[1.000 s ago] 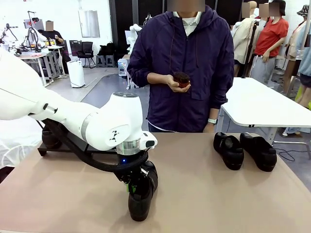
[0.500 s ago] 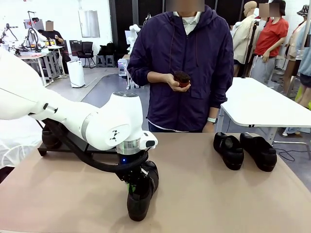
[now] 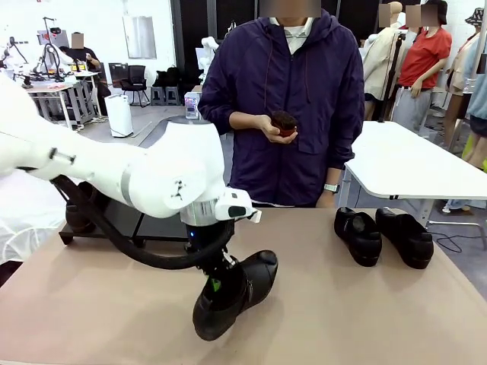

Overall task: Organize the shoes by placing them on the stand.
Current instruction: Place the Shoe from the middle of the table onto the Shoes Stand.

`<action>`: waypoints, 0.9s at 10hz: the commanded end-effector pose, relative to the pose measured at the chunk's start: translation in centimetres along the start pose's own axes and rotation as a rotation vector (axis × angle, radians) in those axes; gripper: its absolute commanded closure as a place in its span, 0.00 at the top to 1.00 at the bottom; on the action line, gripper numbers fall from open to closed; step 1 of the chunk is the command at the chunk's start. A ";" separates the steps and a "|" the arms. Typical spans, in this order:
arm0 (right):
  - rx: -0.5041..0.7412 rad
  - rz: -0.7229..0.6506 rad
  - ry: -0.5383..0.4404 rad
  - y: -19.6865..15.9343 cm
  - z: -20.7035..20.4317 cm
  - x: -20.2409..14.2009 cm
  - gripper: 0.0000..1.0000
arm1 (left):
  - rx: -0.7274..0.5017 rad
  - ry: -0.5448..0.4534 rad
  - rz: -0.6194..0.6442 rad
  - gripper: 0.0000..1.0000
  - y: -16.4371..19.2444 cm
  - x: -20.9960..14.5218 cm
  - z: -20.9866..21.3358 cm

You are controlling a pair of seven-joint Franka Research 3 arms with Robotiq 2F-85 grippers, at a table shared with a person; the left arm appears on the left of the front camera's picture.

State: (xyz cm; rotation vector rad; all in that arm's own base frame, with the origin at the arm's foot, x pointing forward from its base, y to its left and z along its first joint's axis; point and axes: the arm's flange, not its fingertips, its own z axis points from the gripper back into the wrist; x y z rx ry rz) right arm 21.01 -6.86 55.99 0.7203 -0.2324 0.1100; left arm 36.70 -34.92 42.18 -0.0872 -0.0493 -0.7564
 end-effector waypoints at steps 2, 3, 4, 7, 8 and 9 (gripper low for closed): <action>0.004 0.013 0.006 -0.1 0.4 -0.1 1.00 | 0.053 -0.199 0.094 0.00 3.7 -5.5 7.0; 0.004 0.013 0.006 -0.1 0.4 -0.1 1.00 | 0.061 -0.270 0.189 0.00 5.6 -8.2 8.7; 0.004 0.013 0.006 -0.1 0.4 -0.1 1.00 | 0.089 -0.362 0.332 0.00 8.0 -11.5 10.5; 0.004 0.013 0.006 -0.1 0.4 -0.1 1.00 | 0.138 -0.476 0.698 0.00 16.1 -19.7 13.5; 0.004 0.013 0.006 -0.1 0.4 -0.1 1.00 | 0.179 -0.475 0.720 0.00 19.3 -21.3 13.7; 0.004 0.013 0.006 -0.1 0.4 -0.1 1.00 | 0.197 -0.459 0.715 0.00 21.2 -21.8 13.5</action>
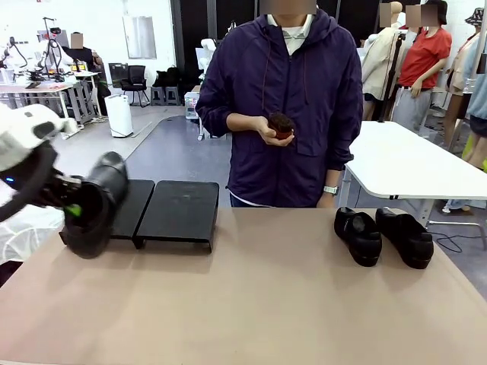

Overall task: Organize the shoes by placing them on the stand.
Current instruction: Place the Shoe from the middle of the table onto the Shoes Stand.

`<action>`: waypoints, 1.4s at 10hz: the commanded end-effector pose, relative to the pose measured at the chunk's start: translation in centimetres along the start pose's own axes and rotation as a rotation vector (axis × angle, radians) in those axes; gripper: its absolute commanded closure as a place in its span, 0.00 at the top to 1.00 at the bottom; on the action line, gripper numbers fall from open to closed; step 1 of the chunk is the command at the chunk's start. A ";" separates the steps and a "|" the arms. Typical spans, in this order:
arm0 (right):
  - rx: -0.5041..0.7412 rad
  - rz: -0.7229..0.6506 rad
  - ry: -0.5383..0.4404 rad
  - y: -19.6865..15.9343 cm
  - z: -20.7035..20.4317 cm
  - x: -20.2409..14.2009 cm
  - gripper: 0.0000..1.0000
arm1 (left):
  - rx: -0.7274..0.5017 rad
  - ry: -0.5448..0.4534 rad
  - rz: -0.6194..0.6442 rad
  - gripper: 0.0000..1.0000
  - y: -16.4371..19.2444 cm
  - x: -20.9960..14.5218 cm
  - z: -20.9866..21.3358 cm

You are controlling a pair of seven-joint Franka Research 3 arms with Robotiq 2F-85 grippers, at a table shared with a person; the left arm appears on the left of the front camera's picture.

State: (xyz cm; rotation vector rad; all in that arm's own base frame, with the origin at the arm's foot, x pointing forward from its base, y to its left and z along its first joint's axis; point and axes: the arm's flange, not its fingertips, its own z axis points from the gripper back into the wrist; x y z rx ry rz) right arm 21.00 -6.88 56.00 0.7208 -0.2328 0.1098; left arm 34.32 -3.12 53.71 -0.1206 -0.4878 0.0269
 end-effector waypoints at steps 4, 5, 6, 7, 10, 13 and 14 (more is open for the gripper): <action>0.003 0.013 0.006 -0.1 0.4 0.0 1.00 | 0.025 0.002 0.010 0.00 1.6 0.4 -0.6; 0.003 0.013 0.006 -0.1 0.4 0.0 1.00 | 0.025 0.002 0.010 0.00 1.6 0.4 -0.6; 0.003 0.013 0.006 -0.1 0.4 0.0 1.00 | 0.025 0.002 0.010 0.00 1.6 0.4 -0.6; 0.003 0.013 0.006 -0.1 0.4 0.0 1.00 | 0.025 0.002 0.010 0.00 1.6 0.4 -0.6; 0.003 0.013 0.006 -0.1 0.4 0.0 1.00 | 0.006 0.080 -0.124 0.00 1.0 5.2 -2.7; 0.003 0.013 0.006 -0.1 0.4 0.0 1.00 | -0.090 0.097 -0.275 0.00 1.9 12.9 -7.7; 0.003 0.013 0.006 -0.1 0.4 0.0 1.00 | -0.112 0.089 -0.273 0.00 2.0 14.4 -9.3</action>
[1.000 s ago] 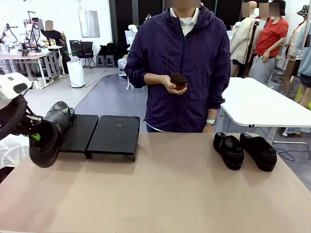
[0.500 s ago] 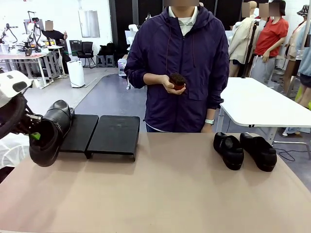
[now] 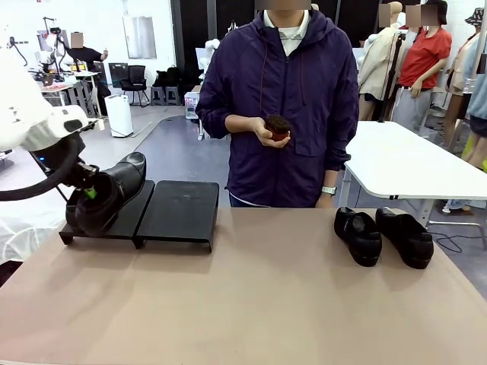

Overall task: Organize the shoes by placing them on the stand.
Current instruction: Place the Shoe from the middle of the table onto the Shoes Stand.

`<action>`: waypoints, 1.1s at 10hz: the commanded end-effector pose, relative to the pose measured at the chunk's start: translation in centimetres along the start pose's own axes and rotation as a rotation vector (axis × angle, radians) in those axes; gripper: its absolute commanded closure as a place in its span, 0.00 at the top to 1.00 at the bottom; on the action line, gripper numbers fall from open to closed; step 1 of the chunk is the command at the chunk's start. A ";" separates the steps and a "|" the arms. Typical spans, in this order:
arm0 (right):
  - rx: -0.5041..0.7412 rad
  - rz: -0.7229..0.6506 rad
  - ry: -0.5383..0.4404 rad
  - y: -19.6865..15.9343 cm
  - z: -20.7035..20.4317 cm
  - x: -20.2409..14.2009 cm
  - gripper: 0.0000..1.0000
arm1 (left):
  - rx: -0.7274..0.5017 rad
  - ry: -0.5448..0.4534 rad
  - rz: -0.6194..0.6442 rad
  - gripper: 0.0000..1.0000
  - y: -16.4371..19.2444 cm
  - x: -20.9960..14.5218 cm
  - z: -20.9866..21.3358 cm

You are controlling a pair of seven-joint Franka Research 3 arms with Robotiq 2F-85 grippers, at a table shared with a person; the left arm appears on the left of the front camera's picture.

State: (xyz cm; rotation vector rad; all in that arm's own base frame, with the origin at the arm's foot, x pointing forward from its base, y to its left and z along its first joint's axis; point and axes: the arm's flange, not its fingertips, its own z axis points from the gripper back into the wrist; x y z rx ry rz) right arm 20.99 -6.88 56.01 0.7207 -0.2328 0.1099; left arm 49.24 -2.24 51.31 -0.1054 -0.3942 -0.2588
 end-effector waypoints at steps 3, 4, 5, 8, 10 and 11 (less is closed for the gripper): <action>0.003 0.013 0.006 -0.1 0.4 0.0 1.00 | 0.007 -0.143 0.168 0.00 3.3 5.2 -4.0; 0.003 0.013 0.006 -0.1 0.4 0.0 1.00 | 0.039 -0.168 0.170 0.00 3.5 5.3 -4.5; 0.003 0.013 0.006 -0.1 0.4 0.0 1.00 | 0.074 -0.215 0.146 0.00 3.5 5.4 -4.9; 0.003 0.013 0.006 -0.1 0.4 0.0 1.00 | 0.095 -0.235 0.107 0.00 4.2 5.4 -7.3; 0.003 0.013 0.006 -0.1 0.4 0.0 1.00 | 0.057 -0.197 0.114 0.00 4.5 5.2 -8.2; 0.003 0.013 0.006 -0.1 0.4 0.0 1.00 | 0.042 -0.181 0.114 0.00 4.7 5.0 -8.6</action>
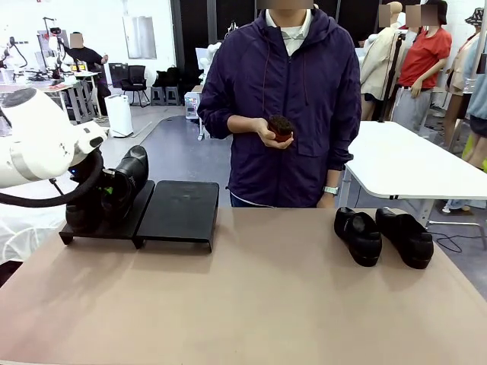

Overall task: Organize the shoes by placing them on the stand.
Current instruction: Place the Shoe from the middle of the table onto the Shoes Stand.

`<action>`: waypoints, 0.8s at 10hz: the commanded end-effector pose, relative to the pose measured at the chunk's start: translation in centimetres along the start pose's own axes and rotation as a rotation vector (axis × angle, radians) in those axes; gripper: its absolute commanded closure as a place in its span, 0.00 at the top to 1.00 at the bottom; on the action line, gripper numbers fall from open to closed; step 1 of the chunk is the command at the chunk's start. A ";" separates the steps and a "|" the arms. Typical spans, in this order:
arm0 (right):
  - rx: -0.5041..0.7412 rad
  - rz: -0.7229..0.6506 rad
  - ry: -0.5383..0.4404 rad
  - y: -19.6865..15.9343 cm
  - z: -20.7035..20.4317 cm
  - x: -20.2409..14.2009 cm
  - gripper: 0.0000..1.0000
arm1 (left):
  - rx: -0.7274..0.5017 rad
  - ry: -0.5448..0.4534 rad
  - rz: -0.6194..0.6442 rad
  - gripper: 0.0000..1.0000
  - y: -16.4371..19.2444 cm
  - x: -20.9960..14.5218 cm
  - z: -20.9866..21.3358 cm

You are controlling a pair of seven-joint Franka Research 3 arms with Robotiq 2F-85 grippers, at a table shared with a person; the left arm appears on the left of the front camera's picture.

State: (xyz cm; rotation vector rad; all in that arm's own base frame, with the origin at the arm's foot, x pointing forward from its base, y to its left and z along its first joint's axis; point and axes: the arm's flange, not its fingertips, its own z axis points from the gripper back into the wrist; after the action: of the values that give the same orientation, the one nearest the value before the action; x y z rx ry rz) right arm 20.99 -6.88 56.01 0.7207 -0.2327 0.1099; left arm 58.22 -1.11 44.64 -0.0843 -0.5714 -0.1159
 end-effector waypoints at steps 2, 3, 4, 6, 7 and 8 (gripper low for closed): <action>0.003 0.013 0.006 -0.1 0.4 0.0 1.00 | -0.042 0.042 0.006 0.00 1.0 -0.1 0.2; 0.003 0.013 0.006 -0.1 0.4 0.0 1.00 | -0.051 0.056 0.011 0.00 1.0 -0.1 0.0; 0.003 0.013 0.006 -0.1 0.4 0.0 1.00 | -0.048 0.070 0.018 0.00 1.1 0.0 -0.2; 0.003 0.013 0.006 -0.1 0.4 0.0 1.00 | -0.055 0.069 0.016 0.17 1.0 0.0 -0.2; 0.003 0.013 0.006 -0.1 0.4 0.0 1.00 | -0.050 0.070 0.018 0.76 1.0 0.0 -0.2; 0.003 0.013 0.006 -0.1 0.4 0.0 1.00 | -0.048 0.066 0.018 1.00 1.0 -0.1 -0.2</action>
State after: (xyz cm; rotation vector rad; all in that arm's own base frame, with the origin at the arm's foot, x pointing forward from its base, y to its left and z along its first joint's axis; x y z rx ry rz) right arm 20.99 -6.88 56.01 0.7207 -0.2327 0.1099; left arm 58.16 -0.58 44.00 -0.1094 -0.4883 -0.1098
